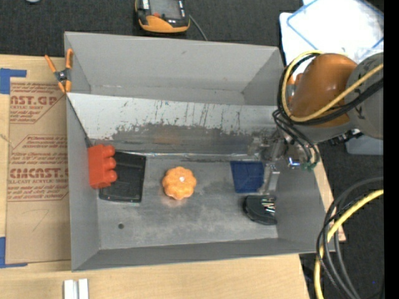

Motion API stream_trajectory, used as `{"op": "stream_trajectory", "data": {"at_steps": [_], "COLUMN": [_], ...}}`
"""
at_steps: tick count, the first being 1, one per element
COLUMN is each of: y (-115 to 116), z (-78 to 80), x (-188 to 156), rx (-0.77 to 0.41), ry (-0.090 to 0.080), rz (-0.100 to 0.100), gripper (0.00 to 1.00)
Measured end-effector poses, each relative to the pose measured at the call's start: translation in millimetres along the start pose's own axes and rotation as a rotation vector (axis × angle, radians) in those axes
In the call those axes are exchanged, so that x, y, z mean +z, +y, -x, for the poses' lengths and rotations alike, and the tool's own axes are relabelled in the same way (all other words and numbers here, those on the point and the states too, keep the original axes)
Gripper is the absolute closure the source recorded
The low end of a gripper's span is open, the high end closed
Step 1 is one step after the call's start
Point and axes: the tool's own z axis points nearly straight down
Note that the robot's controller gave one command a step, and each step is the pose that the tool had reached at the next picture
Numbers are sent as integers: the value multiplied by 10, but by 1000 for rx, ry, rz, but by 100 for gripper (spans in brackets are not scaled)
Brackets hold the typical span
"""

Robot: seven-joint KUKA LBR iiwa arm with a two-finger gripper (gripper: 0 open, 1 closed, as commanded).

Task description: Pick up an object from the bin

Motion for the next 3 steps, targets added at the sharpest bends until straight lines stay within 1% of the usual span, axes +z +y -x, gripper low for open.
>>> {"op": "stream_trajectory", "data": {"at_steps": [1,2,3], "y": [0,-53,-169], "z": [0,7,-59], "x": [0,401,387], "rx": [0,47,54], "ry": [0,1,-7], "rz": [0,1,0], "gripper": [0,0,0]}}
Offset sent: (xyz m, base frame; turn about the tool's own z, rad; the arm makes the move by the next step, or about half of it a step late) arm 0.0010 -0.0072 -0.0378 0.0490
